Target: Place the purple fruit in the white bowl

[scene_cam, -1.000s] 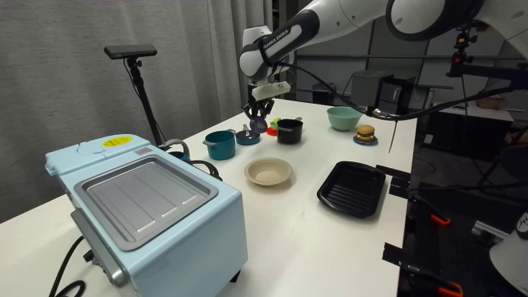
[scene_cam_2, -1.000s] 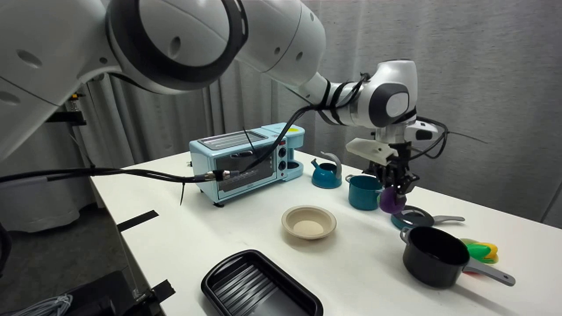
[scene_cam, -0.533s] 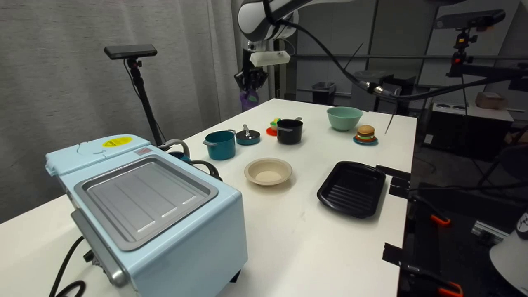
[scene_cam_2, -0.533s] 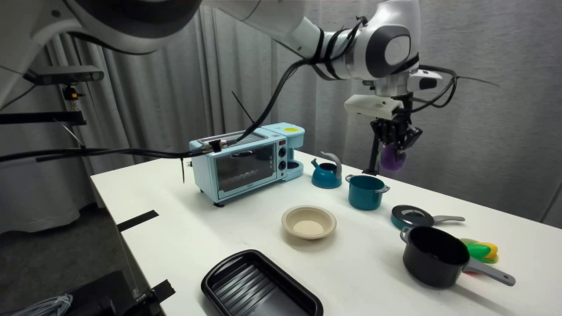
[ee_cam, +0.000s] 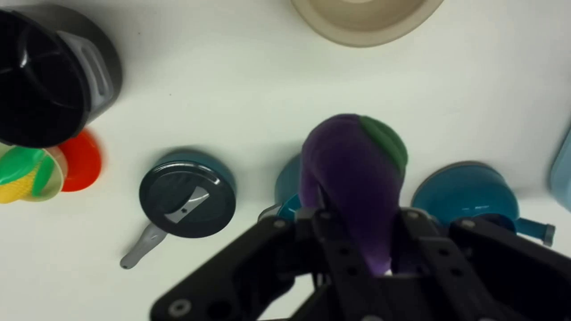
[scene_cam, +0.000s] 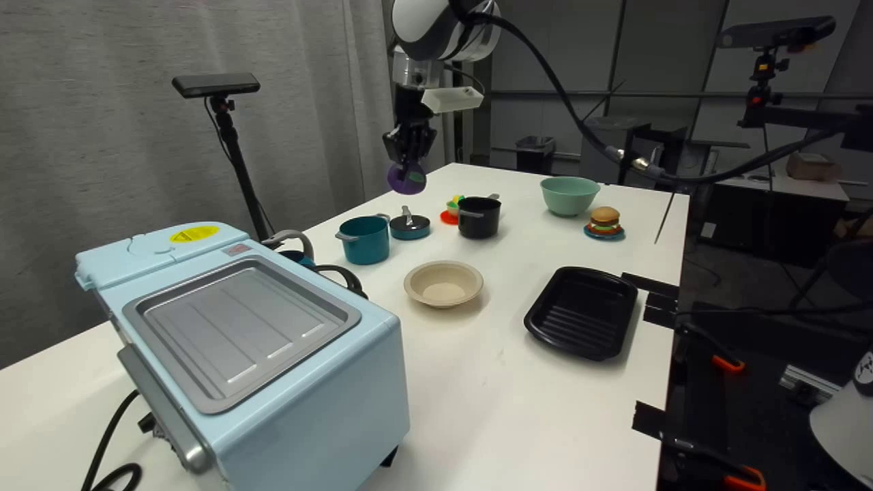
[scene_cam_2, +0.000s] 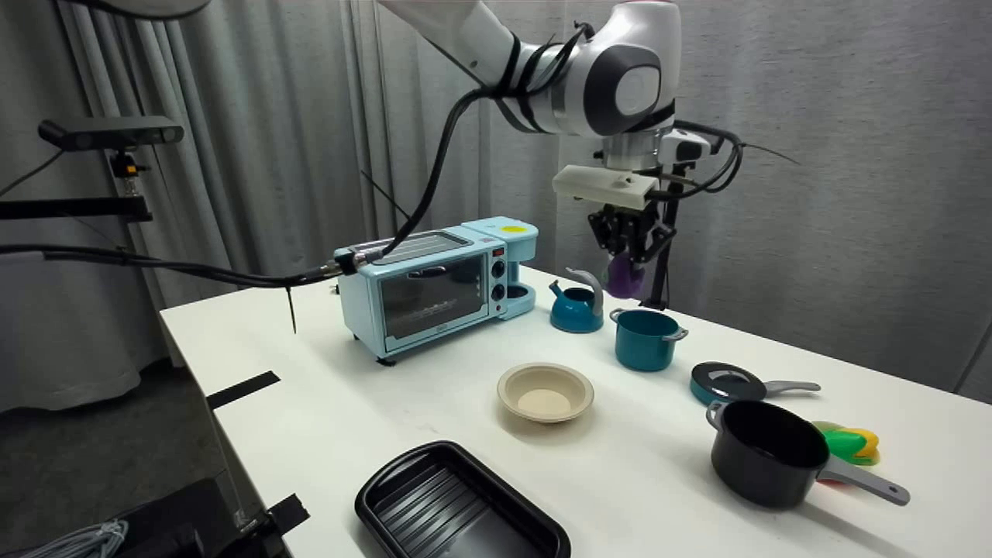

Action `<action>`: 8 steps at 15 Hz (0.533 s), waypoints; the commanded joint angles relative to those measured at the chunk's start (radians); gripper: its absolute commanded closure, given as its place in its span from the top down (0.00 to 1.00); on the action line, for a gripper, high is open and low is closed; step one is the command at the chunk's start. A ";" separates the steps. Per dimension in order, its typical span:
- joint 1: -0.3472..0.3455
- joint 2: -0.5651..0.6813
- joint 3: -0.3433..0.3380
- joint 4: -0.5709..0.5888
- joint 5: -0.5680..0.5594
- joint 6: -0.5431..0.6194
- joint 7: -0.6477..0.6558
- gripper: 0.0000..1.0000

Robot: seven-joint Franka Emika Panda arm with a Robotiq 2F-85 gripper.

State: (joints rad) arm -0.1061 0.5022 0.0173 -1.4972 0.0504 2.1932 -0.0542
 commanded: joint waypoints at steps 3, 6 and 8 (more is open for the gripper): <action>0.025 -0.098 0.039 -0.275 0.008 0.149 -0.134 0.06; 0.043 -0.082 0.044 -0.360 -0.005 0.194 -0.156 0.06; 0.057 -0.075 0.044 -0.408 -0.020 0.218 -0.161 0.06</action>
State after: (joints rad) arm -0.0636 0.4514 0.0616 -1.8135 0.0454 2.3595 -0.1836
